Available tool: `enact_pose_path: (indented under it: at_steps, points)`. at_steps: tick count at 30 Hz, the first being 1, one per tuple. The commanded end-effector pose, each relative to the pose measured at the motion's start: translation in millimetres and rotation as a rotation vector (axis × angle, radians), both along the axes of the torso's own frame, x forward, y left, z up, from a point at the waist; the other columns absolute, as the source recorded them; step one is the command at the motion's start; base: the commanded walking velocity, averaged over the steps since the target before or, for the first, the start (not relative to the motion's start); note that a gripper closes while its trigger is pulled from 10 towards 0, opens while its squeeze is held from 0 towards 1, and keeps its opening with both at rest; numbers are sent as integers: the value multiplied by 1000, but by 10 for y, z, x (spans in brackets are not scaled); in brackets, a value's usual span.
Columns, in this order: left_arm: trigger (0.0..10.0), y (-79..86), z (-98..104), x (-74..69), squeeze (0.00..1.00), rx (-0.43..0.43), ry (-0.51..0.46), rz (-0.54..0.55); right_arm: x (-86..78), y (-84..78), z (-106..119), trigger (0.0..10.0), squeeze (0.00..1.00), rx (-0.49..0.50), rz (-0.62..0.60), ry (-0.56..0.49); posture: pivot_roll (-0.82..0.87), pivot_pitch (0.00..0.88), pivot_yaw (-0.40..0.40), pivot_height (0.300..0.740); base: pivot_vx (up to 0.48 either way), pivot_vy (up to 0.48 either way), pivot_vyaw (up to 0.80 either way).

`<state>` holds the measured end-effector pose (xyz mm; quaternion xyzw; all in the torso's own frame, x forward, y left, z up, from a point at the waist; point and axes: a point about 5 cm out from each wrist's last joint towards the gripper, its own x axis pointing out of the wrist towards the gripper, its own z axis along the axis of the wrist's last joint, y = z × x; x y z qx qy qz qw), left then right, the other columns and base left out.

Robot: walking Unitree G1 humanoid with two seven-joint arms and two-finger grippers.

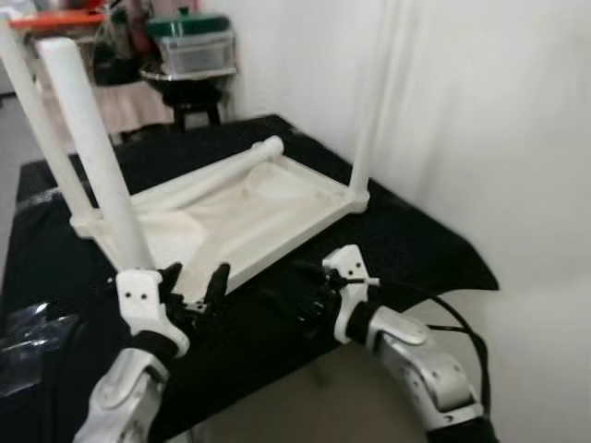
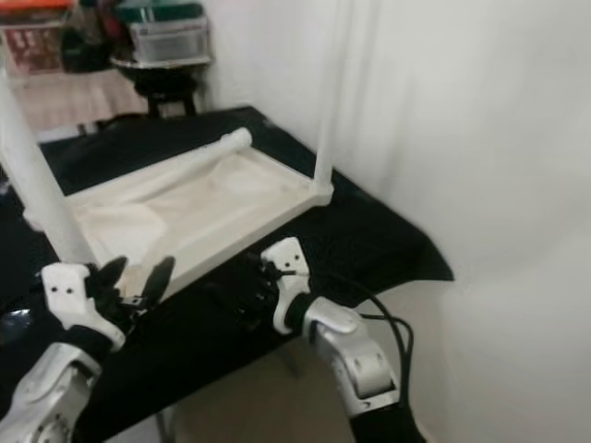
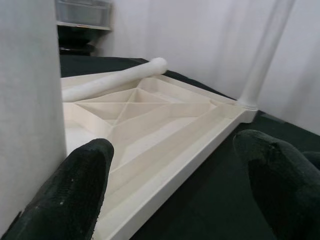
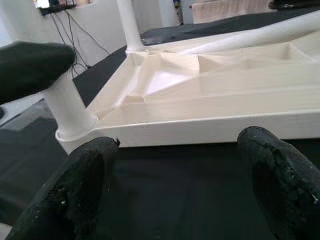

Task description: Building children table

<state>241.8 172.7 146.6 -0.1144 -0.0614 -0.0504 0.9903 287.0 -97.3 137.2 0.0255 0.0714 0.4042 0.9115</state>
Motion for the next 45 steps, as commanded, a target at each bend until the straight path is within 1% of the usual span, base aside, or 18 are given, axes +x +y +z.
enact_pose_path:
  at_steps: [1, 5, 8, 10, 20, 22, 24, 25, 26, 27, 28, 30, 34, 35, 37, 38, 39, 45]
  points:
    - [10000, 152, 46, 6, 0, 26, -20, 107, -10, 51, 20, 10000, 0, 4, 17, -5, -90, 37, -22, 740, 0, 0, 800]
    - [10000, 280, 95, 22, 0, 44, -36, 191, -12, 51, 23, 10000, 0, 2, 18, -7, -97, 37, -22, 740, 0, 0, 800]
    - [10000, 516, 138, 49, 0, 52, -39, 297, -13, 49, 28, 10000, 0, 0, 19, -8, -100, 39, -21, 740, 0, 0, 800]
    - [10000, 577, 151, 52, 0, 59, -41, 319, -14, 48, 29, 10000, 0, 0, 20, -8, -100, 38, -20, 740, 0, 0, 800]
    - [10000, 620, 155, 37, 0, 79, -32, 374, -16, 50, 37, 10000, 0, 3, 30, -3, -100, 44, -19, 740, 0, 0, 800]
    - [10000, 576, 159, 51, 0, 81, -27, 352, -20, 53, 38, 10000, 0, 3, 36, -2, -101, 47, -16, 740, 0, 0, 800]
    - [10000, 455, 169, 67, 0, 54, -28, 269, -23, 60, 40, 10000, 0, 2, 47, 0, -102, 47, -15, 740, 0, 0, 800]
    - [10000, 455, 169, 67, 0, 54, -28, 269, -23, 60, 40, 10000, 0, 2, 47, 0, -102, 47, -15, 740, 0, 0, 800]
    - [10000, 361, 170, 62, 0, 55, -26, 206, -26, 60, 47, 10000, 0, 4, 58, 4, -100, 50, -10, 740, 0, 0, 800]
    - [10000, 361, 170, 62, 0, 55, -26, 206, -26, 60, 47, 10000, 0, 4, 58, 4, -100, 50, -10, 740, 0, 0, 800]
    - [10000, 164, 146, 27, 0, 47, -11, 71, -32, 60, 80, 10000, 0, 4, 96, -3, -100, 50, -10, 740, 0, 0, 794]
    - [10000, 88, 117, -3, 0, 55, 1, 24, -7, 45, 108, 10000, 0, 4, 88, -18, -92, 52, -8, 740, 0, 0, 397]
    - [10000, 67, 96, -28, 0, 64, 3, 7, 160, -57, 158, 10000, 0, -19, -72, -56, -89, 52, -10, 740, 0, 0, 0]
    - [10000, 67, 96, -28, 0, 64, 3, 7, 160, -57, 158, 10000, 0, -19, -72, -56, -89, 52, -10, 740, 0, 0, 0]
    - [10000, 80, 86, -23, 0, 49, 9, 0, 268, -152, 200, 10000, 0, -19, -200, -87, -92, 53, -6, 740, 0, -480, 0]
    - [10000, 80, 86, -23, 0, 49, 9, 0, 268, -152, 200, 10000, 0, -19, -200, -87, -92, 53, -6, 740, 0, -480, 0]
    - [10000, 86, 72, -17, 0, 23, 15, -4, 322, -213, 224, 10000, 0, -15, -278, -103, -94, 57, -4, 740, 0, -480, 0]
    - [10000, 102, 61, -18, 0, -4, 19, -8, 330, -219, 221, 10000, 0, -22, -298, -111, -91, 57, -3, 740, 0, -480, 0]
